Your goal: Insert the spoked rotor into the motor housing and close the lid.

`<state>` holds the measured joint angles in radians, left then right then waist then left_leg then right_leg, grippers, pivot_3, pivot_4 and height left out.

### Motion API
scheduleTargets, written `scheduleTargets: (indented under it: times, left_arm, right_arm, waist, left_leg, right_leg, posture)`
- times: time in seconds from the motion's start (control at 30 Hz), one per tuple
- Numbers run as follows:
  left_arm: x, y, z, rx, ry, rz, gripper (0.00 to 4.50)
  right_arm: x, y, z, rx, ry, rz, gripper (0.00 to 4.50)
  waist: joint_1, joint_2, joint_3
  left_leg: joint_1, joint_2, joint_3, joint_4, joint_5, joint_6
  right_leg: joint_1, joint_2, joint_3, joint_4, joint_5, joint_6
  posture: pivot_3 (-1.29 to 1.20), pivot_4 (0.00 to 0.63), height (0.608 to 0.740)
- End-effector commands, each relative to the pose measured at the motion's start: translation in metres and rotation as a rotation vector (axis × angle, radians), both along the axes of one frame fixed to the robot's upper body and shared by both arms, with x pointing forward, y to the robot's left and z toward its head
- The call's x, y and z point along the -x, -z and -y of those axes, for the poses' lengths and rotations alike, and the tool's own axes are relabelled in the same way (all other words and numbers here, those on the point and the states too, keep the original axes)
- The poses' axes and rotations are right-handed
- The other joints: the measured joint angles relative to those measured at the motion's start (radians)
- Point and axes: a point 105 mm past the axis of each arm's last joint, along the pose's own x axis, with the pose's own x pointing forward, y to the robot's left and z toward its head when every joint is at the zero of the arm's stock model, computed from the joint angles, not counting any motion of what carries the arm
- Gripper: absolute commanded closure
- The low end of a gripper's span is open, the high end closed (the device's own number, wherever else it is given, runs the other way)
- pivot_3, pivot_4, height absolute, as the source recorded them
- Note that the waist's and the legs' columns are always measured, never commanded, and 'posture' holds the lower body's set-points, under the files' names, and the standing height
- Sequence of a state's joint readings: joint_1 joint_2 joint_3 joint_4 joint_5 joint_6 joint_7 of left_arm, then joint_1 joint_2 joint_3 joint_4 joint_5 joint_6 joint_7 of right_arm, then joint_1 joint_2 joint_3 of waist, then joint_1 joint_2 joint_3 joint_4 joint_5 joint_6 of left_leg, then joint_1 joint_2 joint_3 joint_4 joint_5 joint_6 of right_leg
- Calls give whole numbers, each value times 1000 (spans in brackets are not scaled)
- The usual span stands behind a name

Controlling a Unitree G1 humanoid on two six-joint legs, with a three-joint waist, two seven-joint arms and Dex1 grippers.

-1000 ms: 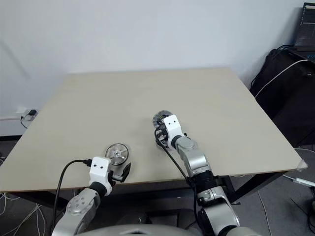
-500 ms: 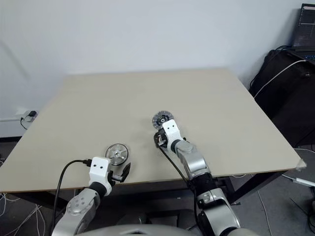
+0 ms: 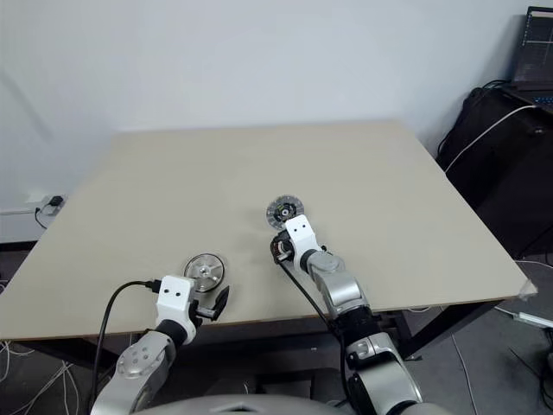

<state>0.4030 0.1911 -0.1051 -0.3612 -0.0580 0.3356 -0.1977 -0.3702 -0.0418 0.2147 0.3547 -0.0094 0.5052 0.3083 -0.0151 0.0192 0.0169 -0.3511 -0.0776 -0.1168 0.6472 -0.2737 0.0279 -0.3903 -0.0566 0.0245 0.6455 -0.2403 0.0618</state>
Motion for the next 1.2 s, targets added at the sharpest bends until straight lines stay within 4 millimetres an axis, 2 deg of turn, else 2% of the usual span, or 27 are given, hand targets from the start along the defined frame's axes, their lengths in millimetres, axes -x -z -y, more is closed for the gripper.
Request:
scheduleTargets:
  times: [0.03,0.27,0.4,0.63,0.97,1.07,1.2]
  left_arm:
    - [-5,-13,0,-3,2,57,0]
    - [-6,-12,3,1,14,55,0]
    - [-6,-12,2,2,9,55,0]
    - [-4,-11,-1,-2,-5,55,0]
    - [-5,-11,-1,-5,-9,58,0]
    - [-5,-12,-1,-4,-9,59,0]
    - [-5,-12,-1,-3,-12,60,0]
  right_arm:
    - [8,2,-5,-16,-29,-23,4441]
    - [-10,-45,-8,-109,-3,115,4441]
    - [-18,-55,-2,-95,36,158,4441]
    - [-22,-51,7,-54,89,163,4441]
    - [-24,-60,3,-95,97,195,4441]
    - [-21,-47,3,-68,91,154,4441]
    - [-9,-10,8,17,69,34,4441]
  waist:
    - [1,0,0]
    - [2,0,4]
    - [2,0,5]
    - [3,0,5]
    - [2,-1,6]
    - [2,-1,6]
    - [2,-1,6]
  left_leg:
    - [1,0,0,0,0,0]
    - [1,0,0,0,0,0]
    - [-1,0,0,0,0,0]
    - [-2,0,0,-1,0,0]
    - [-2,0,0,-1,0,0]
    - [-2,0,0,-1,0,0]
    - [-2,0,0,-1,0,0]
  right_leg:
    - [1,0,0,0,-1,0]
    - [1,-2,0,0,0,1]
    - [-1,-2,0,0,0,1]
    - [-3,-2,0,0,2,-3]
    - [-3,-2,0,0,3,-4]
    - [-3,-2,0,0,3,-4]
    - [-3,0,0,0,3,-4]
  posture:
    - [0,0,740]
    - [0,0,740]
    - [0,0,740]
    - [0,0,740]
    - [0,0,740]
    - [0,0,740]
    - [0,0,740]
